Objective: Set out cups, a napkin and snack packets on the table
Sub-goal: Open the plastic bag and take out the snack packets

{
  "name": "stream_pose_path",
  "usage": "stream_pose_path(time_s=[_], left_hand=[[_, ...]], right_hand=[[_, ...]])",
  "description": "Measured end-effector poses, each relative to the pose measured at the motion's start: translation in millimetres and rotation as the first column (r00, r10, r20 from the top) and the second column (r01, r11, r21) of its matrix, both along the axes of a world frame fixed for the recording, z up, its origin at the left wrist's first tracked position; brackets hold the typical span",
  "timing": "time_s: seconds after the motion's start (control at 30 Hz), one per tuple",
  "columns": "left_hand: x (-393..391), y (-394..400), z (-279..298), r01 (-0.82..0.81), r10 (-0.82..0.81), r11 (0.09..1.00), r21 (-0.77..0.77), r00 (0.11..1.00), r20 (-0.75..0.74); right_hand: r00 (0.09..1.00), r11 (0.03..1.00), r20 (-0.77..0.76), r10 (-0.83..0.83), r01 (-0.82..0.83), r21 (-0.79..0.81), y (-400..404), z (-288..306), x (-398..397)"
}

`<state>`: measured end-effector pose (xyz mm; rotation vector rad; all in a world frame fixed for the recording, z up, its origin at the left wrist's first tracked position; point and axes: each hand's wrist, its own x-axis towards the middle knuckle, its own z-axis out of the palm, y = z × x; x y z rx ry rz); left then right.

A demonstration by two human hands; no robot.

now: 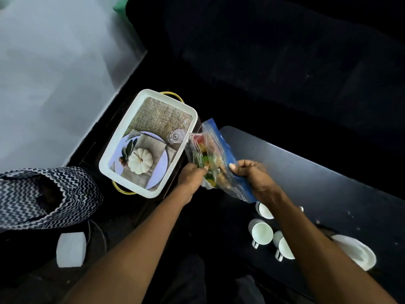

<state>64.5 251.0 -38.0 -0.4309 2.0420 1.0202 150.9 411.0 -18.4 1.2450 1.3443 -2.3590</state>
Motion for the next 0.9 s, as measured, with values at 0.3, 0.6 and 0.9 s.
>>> stream_pose_path(time_s=[0.3, 0.6, 0.9], left_hand=[[33.3, 49.4, 27.2, 0.113, -0.100, 0.993, 0.035, 0.960, -0.261], [42.8, 57.2, 24.8, -0.012, 0.074, 0.992, 0.124, 0.858, -0.508], [36.8, 52.1, 24.0, 0.178, -0.150, 0.984, -0.006, 0.811, -0.566]], right_hand=[[0.996, 0.996, 0.049, -0.077, 0.076, 0.037, -18.0, -17.3, -1.9], [0.968, 0.920, 0.010, -0.250, 0.241, -0.310, -13.3, -17.2, 7.0], [0.965, 0.946, 0.057, -0.256, 0.262, -0.190, -5.4, -31.9, 17.0]])
